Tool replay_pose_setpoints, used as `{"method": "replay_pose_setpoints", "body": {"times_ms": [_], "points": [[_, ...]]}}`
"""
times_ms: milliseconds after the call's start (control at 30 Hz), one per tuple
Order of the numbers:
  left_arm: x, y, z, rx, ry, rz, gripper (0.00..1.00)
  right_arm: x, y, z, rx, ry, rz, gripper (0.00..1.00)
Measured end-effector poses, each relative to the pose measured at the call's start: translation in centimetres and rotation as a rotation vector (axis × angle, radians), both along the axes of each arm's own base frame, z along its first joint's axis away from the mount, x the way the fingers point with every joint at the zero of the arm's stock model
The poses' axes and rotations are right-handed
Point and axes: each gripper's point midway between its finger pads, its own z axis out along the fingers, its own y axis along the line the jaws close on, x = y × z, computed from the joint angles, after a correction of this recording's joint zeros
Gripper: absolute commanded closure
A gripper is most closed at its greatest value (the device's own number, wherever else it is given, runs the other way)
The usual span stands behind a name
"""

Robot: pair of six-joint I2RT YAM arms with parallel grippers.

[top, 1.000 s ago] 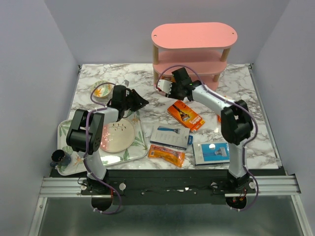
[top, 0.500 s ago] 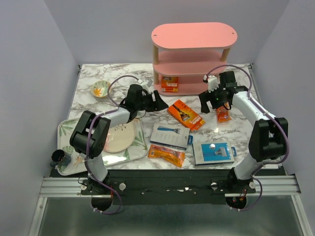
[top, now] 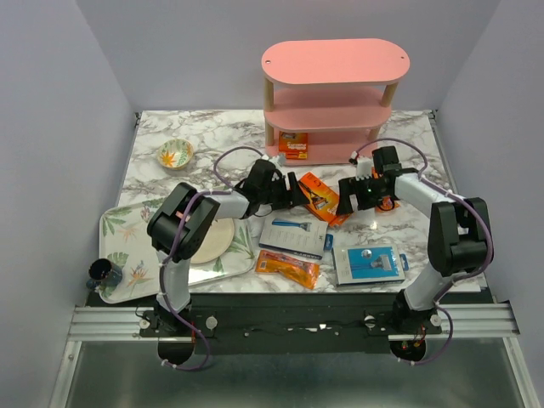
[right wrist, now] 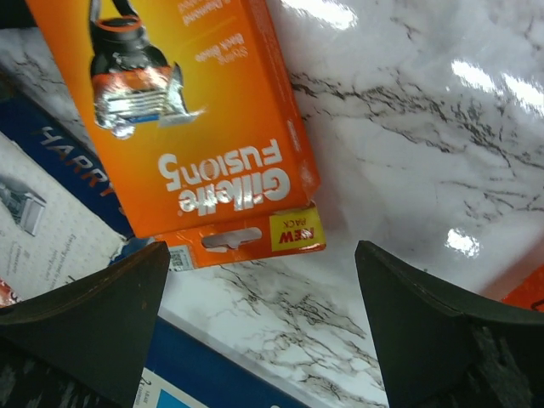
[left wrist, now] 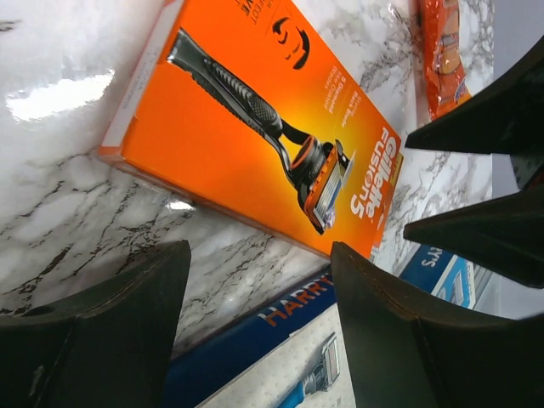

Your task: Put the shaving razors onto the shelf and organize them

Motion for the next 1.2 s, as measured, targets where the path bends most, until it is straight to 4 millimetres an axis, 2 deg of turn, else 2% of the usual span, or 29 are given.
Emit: {"method": "replay_pose_setpoints", "body": {"times_ms": [133, 333, 400, 467, 600, 833, 1033, 1200], "points": [[0.1, 0.1, -0.1, 0.000, 0.013, 0.025, 0.30, -0.6, -1.0, -1.2, 0.017, 0.034, -0.055, 0.10], [0.0, 0.4, -0.5, 0.003, 0.013, 0.027, 0.32, -0.2, -3.0, -1.3, 0.108, 0.055, -0.149, 0.24], [0.0, 0.5, -0.6, -0.002, 0.007, 0.027, 0.32, 0.1, -3.4, -1.5, 0.147, 0.061, -0.164, 0.39], [0.0, 0.5, -0.6, -0.006, 0.005, 0.026, 0.32, 0.3, -3.6, -1.6, 0.174, 0.069, -0.166, 0.42], [0.0, 0.5, -0.6, -0.007, 0.004, 0.025, 0.33, 0.7, -3.1, -1.8, 0.226, 0.086, -0.131, 0.43], [0.0, 0.5, -0.5, -0.007, 0.007, 0.021, 0.32, 0.8, -2.2, -1.0, 0.281, 0.105, -0.103, 0.45], [0.0, 0.5, -0.5, -0.003, 0.008, 0.018, 0.32, 0.0, -1.5, -1.9, 0.311, 0.164, -0.092, 0.48], [-0.1, 0.4, -0.5, -0.005, 0.009, 0.016, 0.32, 0.0, -0.6, -1.8, 0.328, 0.188, -0.070, 0.63]]}}
